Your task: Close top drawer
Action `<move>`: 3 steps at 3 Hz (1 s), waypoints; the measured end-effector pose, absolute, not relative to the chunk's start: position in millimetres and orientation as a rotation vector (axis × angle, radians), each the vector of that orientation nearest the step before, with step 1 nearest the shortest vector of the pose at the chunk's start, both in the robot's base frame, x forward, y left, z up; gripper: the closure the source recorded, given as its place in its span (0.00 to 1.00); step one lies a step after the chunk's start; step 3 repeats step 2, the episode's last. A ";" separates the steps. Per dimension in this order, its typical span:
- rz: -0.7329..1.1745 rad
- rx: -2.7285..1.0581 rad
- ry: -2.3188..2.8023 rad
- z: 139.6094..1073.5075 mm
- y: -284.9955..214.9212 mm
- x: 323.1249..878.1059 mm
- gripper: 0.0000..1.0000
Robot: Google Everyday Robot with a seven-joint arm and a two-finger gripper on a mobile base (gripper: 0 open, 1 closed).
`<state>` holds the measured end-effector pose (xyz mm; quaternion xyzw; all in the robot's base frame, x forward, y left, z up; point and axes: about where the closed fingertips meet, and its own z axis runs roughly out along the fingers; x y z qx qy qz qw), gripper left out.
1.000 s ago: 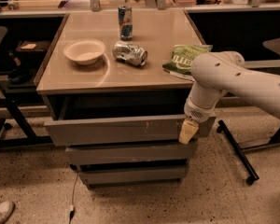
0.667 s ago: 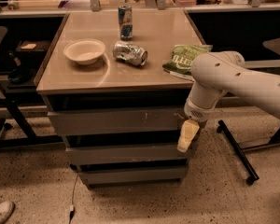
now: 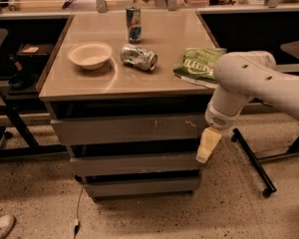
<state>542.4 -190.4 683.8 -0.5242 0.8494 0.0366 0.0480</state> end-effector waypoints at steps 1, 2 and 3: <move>0.109 -1.357 2.763 712.2 -247.6 475.8 0.00; 0.089 -1.318 2.773 720.7 -258.3 466.1 0.00; 0.089 -1.318 2.773 720.7 -258.3 466.1 0.00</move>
Offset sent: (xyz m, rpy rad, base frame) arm -0.0565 -0.0482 0.0246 -0.0125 0.0341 -0.1630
